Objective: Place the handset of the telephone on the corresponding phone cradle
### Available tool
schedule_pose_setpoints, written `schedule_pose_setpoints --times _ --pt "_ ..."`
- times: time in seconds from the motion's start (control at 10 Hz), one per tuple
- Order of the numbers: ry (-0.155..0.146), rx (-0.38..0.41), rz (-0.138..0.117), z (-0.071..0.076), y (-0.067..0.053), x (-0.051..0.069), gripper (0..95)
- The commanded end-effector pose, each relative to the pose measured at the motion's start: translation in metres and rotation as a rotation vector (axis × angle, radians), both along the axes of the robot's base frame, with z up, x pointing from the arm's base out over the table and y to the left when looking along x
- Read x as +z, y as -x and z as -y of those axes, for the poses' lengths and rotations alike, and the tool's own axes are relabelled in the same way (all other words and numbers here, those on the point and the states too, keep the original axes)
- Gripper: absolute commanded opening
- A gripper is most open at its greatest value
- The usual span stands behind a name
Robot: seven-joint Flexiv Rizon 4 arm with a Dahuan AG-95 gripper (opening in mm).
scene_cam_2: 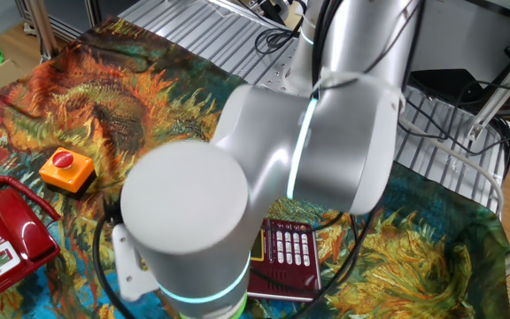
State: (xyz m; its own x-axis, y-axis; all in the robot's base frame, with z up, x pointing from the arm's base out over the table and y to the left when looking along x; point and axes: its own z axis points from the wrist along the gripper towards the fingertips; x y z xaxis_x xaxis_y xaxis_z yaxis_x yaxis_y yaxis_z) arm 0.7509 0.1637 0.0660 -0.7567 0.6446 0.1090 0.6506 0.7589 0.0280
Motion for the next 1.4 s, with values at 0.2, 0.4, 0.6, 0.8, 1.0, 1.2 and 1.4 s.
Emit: schedule_pose_setpoints --times 0.2,0.4,0.6,0.8,1.0,1.2,1.4 --pt "-0.001 0.005 0.012 -0.001 -0.002 -0.011 76.0" --pt "-0.002 -0.001 0.02 -0.002 -0.003 -0.018 76.0" --pt "-0.004 -0.004 0.028 -0.003 -0.004 -0.024 76.0" --pt "-0.004 -0.012 0.036 -0.005 -0.004 -0.03 76.0" --pt "-0.001 -0.02 0.041 -0.007 -0.005 -0.034 76.0" --pt "0.006 -0.019 0.043 -0.008 -0.006 -0.038 76.0" --pt "0.027 -0.007 0.044 -0.009 -0.006 -0.043 76.0"
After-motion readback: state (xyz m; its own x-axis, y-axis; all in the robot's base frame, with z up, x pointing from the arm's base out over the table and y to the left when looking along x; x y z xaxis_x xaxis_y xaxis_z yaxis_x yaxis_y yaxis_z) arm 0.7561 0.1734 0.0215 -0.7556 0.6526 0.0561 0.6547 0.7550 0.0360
